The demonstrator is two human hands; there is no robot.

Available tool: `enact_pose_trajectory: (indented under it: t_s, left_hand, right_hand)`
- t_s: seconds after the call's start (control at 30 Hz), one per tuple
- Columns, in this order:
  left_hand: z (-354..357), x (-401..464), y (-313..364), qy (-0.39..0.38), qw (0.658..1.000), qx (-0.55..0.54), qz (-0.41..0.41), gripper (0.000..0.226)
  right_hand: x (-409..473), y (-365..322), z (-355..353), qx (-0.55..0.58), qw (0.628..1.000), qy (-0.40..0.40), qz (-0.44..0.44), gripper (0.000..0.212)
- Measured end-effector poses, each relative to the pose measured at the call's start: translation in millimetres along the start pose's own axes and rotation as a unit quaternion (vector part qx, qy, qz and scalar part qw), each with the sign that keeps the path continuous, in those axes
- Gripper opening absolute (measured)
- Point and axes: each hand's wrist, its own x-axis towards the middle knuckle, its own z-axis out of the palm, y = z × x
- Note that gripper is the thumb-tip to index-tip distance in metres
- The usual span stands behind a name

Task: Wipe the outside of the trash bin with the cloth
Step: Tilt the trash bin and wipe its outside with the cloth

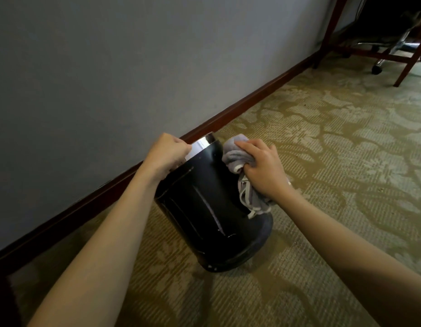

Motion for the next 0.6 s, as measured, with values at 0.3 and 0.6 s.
enact_pose_trajectory:
  t_s: [0.3, 0.6]
  left_hand:
    - [-12.5, -0.8, -14.4, 0.011, 0.998, -0.063, 0.002, 0.024]
    - [-12.0, -15.2, -23.8, -0.014, 0.997, -0.045, 0.060, 0.028]
  right_hand:
    - [1.3, -65.1, 0.1, -0.115, 0.973, -0.059, -0.191, 0.049]
    - [25.8, -51.3, 2.8, -0.062, 0.986, -0.099, -0.116, 0.047]
